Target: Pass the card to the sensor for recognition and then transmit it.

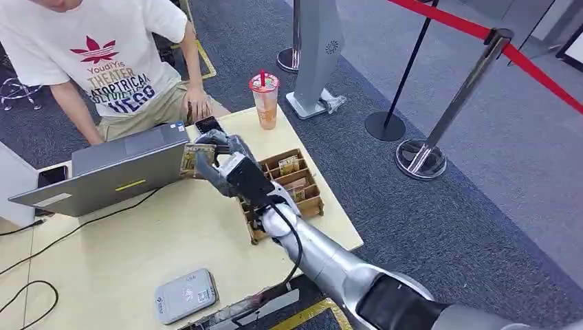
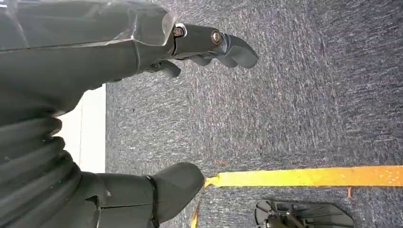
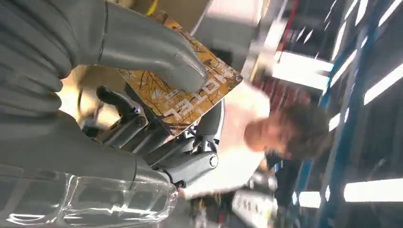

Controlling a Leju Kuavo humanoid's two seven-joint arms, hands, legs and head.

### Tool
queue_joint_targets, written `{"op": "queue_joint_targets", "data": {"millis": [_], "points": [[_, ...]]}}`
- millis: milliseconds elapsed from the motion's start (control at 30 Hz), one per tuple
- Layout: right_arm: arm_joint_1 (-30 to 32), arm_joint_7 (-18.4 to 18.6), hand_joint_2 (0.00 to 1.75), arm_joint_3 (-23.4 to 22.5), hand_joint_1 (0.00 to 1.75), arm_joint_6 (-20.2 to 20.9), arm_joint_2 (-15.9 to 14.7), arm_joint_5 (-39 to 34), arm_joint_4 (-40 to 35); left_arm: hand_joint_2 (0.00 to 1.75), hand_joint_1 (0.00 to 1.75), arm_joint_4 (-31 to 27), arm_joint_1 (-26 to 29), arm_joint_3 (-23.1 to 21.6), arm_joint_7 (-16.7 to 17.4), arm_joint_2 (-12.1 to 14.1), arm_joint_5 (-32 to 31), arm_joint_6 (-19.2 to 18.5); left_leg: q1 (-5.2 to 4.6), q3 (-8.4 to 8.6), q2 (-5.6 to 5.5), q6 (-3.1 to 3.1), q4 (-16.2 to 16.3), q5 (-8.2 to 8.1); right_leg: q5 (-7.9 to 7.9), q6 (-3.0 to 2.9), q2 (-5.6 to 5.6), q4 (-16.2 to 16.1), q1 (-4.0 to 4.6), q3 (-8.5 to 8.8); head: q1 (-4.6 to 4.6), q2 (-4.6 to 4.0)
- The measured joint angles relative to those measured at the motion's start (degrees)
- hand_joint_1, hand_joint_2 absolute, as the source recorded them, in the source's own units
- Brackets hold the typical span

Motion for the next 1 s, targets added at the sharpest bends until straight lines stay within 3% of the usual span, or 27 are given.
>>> {"op": "queue_joint_targets", "data": {"millis": [200, 567, 1000], "points": [[0.29, 2.66, 1.75, 3.64, 1.75, 10.43, -1.96, -10.20, -3.34, 1.75, 0.00, 0.00, 0.11, 0.24, -0.15, 0.00, 0.52, 0.00, 0.00, 0.01, 0.00, 0.00, 0.00, 0.00, 0.00, 0.00, 0.00, 0.00, 0.00, 0.01, 0.02, 0.00], [2.88, 7.17, 1.75, 11.10, 1.75, 21.26, -3.52, -14.96, -4.13, 1.75, 0.00, 0.00, 0.22, 0.44, -0.57, -0.04, 0.13, -0.15, 0.00, 0.00, 0.00, 0.00, 0.00, -0.01, 0.00, 0.00, 0.00, 0.00, 0.00, 0.00, 0.02, 0.00], [1.85, 8.55, 1.75, 18.97, 1.75, 26.48, -3.71, -18.13, 4.44, 1.75, 0.00, 0.02, 0.20, 0.44, 0.83, -0.15, -0.31, 0.09, 0.00, 0.00, 0.00, 0.00, 0.00, 0.00, 0.00, 0.00, 0.00, 0.00, 0.00, 0.02, 0.02, 0.00]]}}
